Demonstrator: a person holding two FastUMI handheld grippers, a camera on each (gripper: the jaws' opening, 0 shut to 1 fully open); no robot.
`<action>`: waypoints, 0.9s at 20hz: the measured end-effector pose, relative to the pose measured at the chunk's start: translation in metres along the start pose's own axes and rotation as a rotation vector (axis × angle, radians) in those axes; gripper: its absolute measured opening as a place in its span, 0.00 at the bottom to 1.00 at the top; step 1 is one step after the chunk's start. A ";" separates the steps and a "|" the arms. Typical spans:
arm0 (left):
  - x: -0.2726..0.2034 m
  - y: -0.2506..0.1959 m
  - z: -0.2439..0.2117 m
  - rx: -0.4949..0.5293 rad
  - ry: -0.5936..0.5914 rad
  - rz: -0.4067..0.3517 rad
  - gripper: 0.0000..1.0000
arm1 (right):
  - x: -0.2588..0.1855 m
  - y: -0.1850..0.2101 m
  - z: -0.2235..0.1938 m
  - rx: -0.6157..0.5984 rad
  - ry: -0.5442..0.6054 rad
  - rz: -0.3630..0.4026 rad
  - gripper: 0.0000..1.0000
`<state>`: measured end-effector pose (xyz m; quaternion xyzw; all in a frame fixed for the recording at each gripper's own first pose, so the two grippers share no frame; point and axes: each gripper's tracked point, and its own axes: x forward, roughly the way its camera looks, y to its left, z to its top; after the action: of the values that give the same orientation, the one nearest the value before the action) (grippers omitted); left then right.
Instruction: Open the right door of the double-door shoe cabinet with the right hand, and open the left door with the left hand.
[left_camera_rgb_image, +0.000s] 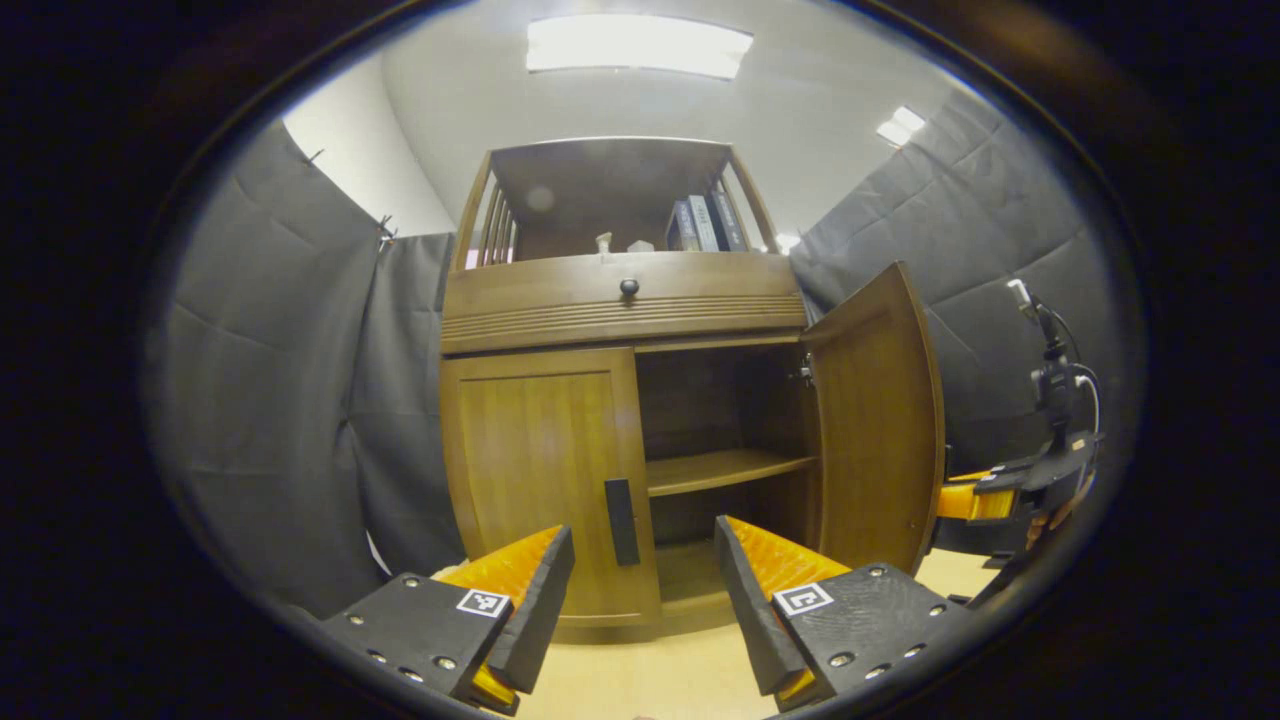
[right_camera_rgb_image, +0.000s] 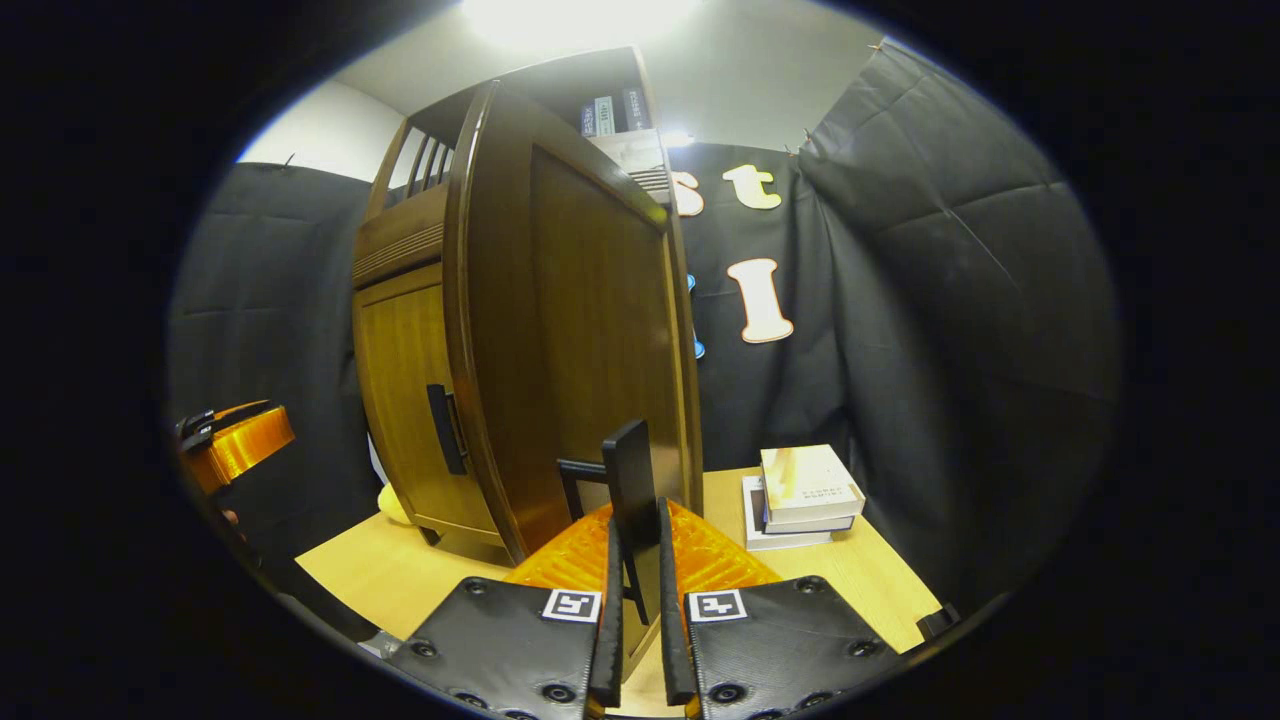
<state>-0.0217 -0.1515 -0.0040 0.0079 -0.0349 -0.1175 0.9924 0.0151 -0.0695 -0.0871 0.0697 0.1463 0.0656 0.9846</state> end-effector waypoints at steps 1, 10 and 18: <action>0.001 -0.002 -0.003 -0.003 0.002 -0.003 0.80 | -0.001 -0.005 0.001 0.001 -0.001 -0.010 0.14; 0.042 0.015 -0.016 -0.008 0.002 0.034 0.82 | -0.032 -0.066 0.012 -0.002 -0.057 -0.176 0.11; 0.116 0.026 -0.031 -0.017 -0.013 0.036 0.82 | -0.081 -0.088 0.014 0.018 -0.082 -0.273 0.33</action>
<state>0.0989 -0.1530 -0.0263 -0.0022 -0.0407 -0.1002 0.9941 -0.0476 -0.1700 -0.0647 0.0606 0.1146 -0.0730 0.9889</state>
